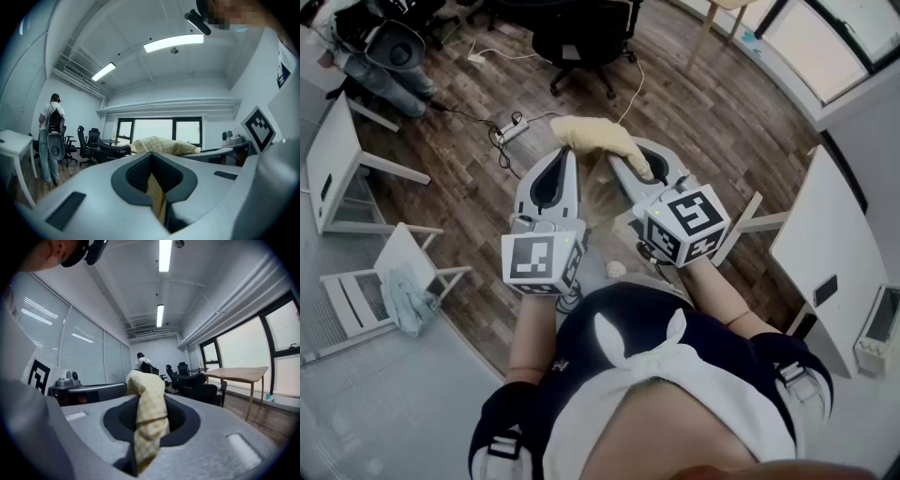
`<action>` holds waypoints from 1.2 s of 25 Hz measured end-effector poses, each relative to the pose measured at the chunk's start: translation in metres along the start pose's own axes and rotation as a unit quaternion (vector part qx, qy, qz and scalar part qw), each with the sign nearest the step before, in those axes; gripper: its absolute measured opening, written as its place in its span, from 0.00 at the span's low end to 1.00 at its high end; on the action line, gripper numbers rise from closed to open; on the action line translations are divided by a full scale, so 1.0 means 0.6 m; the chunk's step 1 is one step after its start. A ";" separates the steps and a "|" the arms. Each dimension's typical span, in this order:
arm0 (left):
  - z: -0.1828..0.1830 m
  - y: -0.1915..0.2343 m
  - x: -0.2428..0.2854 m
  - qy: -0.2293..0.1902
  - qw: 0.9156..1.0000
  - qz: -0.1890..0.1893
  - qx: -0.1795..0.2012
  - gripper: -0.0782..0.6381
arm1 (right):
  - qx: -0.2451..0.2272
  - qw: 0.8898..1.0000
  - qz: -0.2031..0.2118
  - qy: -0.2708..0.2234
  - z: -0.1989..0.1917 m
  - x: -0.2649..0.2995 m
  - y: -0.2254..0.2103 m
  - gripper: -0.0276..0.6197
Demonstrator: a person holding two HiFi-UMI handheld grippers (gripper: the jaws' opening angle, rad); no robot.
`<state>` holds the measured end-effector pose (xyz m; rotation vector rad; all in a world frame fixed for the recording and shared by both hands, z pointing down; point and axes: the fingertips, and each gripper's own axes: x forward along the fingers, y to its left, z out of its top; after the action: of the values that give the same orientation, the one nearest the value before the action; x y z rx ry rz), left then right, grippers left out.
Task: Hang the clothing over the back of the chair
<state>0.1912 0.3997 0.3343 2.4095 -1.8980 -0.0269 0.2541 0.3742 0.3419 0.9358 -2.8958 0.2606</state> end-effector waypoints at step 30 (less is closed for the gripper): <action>-0.001 0.447 0.194 0.008 0.999 -0.021 -0.024 0.12 | -0.002 0.999 -0.029 0.023 0.035 0.477 -0.008 0.16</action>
<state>-0.0418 0.2242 0.3574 2.4102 -1.8195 -0.0541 0.0246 0.2025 0.3604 0.9965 -2.8218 0.2695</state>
